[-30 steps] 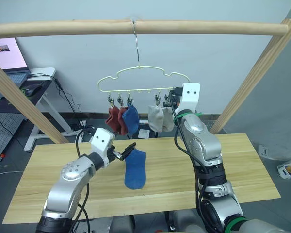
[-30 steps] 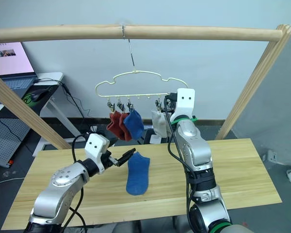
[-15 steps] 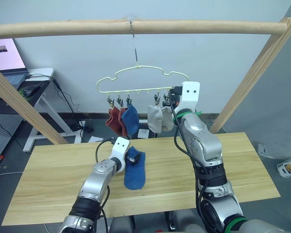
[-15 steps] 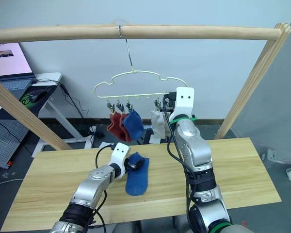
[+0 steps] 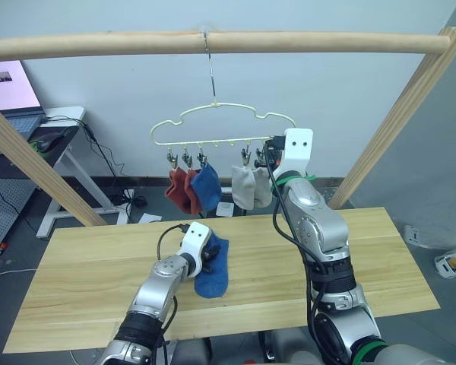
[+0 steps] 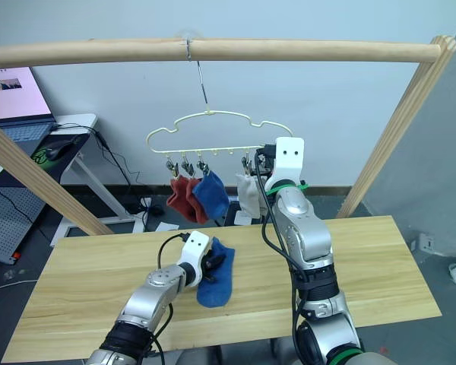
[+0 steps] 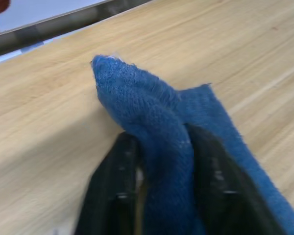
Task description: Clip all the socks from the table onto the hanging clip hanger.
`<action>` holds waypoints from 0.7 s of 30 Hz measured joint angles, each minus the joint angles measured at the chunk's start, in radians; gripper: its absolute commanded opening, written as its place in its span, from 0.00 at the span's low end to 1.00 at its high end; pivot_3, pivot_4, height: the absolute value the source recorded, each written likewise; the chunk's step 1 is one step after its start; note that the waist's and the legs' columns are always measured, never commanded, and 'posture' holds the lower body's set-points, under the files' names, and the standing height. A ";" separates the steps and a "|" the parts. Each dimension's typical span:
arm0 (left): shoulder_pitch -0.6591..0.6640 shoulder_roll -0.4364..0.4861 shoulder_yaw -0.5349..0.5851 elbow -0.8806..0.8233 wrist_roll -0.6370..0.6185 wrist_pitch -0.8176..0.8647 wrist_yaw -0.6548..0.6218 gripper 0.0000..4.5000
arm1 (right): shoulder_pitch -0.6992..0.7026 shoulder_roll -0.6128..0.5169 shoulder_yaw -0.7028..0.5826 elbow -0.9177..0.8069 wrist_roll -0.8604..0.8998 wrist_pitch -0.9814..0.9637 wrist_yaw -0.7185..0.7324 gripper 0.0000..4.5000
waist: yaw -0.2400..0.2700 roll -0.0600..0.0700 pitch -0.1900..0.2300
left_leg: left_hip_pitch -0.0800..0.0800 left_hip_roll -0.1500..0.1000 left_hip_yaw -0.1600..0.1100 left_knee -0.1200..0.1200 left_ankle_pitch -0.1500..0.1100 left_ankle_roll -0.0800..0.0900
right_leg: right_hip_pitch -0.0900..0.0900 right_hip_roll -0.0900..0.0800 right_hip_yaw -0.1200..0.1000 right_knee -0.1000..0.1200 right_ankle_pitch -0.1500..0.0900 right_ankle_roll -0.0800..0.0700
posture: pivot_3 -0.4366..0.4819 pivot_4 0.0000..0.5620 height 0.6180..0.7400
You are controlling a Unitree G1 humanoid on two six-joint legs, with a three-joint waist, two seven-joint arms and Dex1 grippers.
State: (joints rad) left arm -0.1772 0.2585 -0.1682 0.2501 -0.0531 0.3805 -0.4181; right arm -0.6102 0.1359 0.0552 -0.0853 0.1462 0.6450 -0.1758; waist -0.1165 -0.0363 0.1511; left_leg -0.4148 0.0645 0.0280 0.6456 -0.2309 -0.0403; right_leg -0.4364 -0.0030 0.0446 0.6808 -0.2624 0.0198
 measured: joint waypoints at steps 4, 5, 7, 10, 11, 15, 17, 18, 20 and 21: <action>-0.009 0.007 -0.074 -0.063 0.055 -0.162 -0.038 0.00 | 0.001 0.000 0.000 -0.003 0.001 0.004 0.000 0.04 | 0.002 0.001 0.001 | 0.000 0.000 0.000 0.000 0.000 0.000 | 0.000 0.000 0.000 0.000 0.000 0.000 | 0.31 0.31 1.00; -0.017 0.007 -0.086 -0.074 0.063 -0.186 -0.044 0.00 | 0.002 0.000 0.000 -0.006 0.001 0.007 0.000 0.04 | 0.002 0.001 0.001 | 0.000 0.000 0.000 0.000 0.000 0.000 | 0.000 0.000 0.000 0.000 0.000 0.000 | 0.31 0.31 1.00; -0.044 0.000 -0.111 -0.102 0.089 -0.252 -0.051 0.00 | 0.002 0.000 -0.001 -0.019 0.003 0.016 0.000 0.04 | 0.002 0.001 0.001 | 0.000 0.000 0.001 0.000 0.000 0.000 | 0.000 0.000 0.001 0.000 0.000 0.000 | 0.31 0.30 1.00; -0.099 -0.030 -0.138 -0.124 0.122 -0.323 -0.043 0.00 | 0.002 0.000 -0.003 -0.032 0.011 0.022 0.000 0.04 | 0.000 0.001 0.001 | 0.000 0.000 0.001 0.000 0.000 0.000 | 0.000 0.000 0.001 0.000 0.000 0.000 | 0.31 0.30 1.00; -0.121 -0.042 -0.144 -0.125 0.135 -0.347 -0.034 0.00 | 0.003 0.000 -0.004 -0.036 0.014 0.026 0.000 0.04 | 0.000 0.001 0.001 | 0.000 0.000 0.001 0.000 0.000 0.000 | 0.000 0.000 0.001 0.000 0.000 0.000 | 0.31 0.30 1.00; -0.190 -0.082 -0.152 -0.120 0.169 -0.412 -0.005 0.00 | 0.003 0.000 -0.003 -0.049 0.026 0.043 0.000 0.04 | -0.002 0.001 0.001 | 0.000 0.000 0.001 0.000 0.000 0.000 | 0.000 0.000 0.001 -0.001 0.000 0.000 | 0.30 0.30 1.00; -0.219 -0.096 -0.154 -0.105 0.184 -0.439 0.003 0.00 | 0.003 0.000 -0.003 -0.055 0.034 0.050 0.001 0.04 | -0.005 0.001 0.001 | 0.000 0.000 0.001 -0.001 0.000 0.000 | 0.000 0.001 0.001 -0.001 0.000 0.000 | 0.30 0.30 1.00; -0.232 -0.101 -0.154 -0.087 0.191 -0.447 0.012 0.00 | 0.003 0.000 -0.003 -0.058 0.034 0.053 0.001 0.04 | -0.006 0.001 0.001 | 0.000 0.000 0.001 -0.001 0.000 0.000 | 0.000 0.001 0.001 -0.001 0.000 0.000 | 0.30 0.30 1.00; -0.247 -0.110 -0.154 -0.051 0.205 -0.463 0.025 0.00 | 0.003 0.000 -0.003 -0.067 0.035 0.060 0.001 0.04 | -0.010 0.001 0.001 | -0.001 0.000 0.001 0.000 0.000 0.000 | 0.000 0.001 0.001 -0.001 0.000 0.000 | 0.30 0.30 1.00; -0.254 -0.112 -0.154 -0.032 0.211 -0.474 0.036 0.00 | 0.003 0.000 -0.002 -0.069 0.037 0.061 0.002 0.04 | -0.014 0.001 0.001 | -0.001 0.000 0.001 0.000 0.000 0.000 | 0.000 0.001 0.001 -0.001 0.000 0.000 | 0.30 0.30 1.00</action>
State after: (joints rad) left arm -0.4308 0.1466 -0.3220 0.2183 0.1579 -0.0932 -0.3818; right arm -0.6076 0.1360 0.0530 -0.1539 0.1828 0.7063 -0.1741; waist -0.1300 -0.0349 0.1524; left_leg -0.4154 0.0643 0.0287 0.6452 -0.2309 -0.0403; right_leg -0.4368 -0.0024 0.0452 0.6800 -0.2626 0.0202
